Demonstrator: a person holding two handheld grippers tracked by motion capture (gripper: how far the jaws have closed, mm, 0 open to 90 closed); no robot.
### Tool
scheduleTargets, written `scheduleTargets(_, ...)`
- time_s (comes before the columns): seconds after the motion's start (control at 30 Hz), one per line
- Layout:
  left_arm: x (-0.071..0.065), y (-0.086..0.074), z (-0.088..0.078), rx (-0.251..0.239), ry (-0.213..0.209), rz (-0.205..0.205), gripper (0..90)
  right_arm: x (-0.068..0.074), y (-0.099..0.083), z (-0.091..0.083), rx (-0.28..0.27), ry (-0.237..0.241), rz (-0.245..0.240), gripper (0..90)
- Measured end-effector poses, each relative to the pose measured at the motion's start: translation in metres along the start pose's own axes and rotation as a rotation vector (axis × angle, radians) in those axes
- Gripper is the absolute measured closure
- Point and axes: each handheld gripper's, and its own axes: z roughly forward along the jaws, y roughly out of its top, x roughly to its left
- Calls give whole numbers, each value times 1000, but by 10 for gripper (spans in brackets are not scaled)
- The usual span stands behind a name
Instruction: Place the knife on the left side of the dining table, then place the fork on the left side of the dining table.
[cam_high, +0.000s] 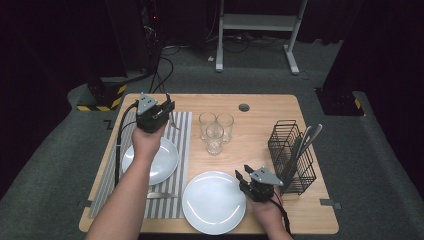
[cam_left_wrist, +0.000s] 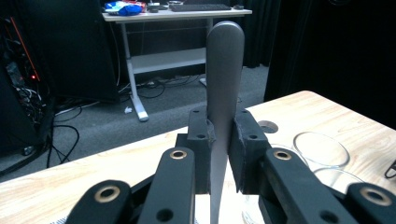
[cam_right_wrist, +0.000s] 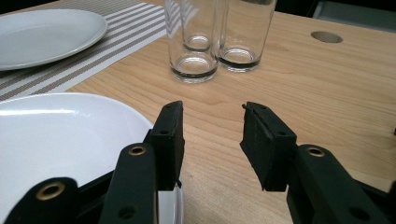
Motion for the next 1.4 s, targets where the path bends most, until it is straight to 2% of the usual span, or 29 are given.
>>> scheduleTargets(0.1, 2, 2, 4, 1, 3, -11, 792, 0, 0, 0, -1, 0, 1, 582)
scheduleTargets(0.33, 5, 1, 10, 12, 13, -10, 792, -1, 0, 0, -4, -1, 4, 583)
scheduleTargets(1.17, 5, -13, 33, 37, 13, -10, 791, 0, 0, -1, -3, 0, 3, 588)
scheduleTargets(1.4, 8, -19, 40, 51, 14, -21, 791, 0, 0, -1, -2, 0, 4, 588)
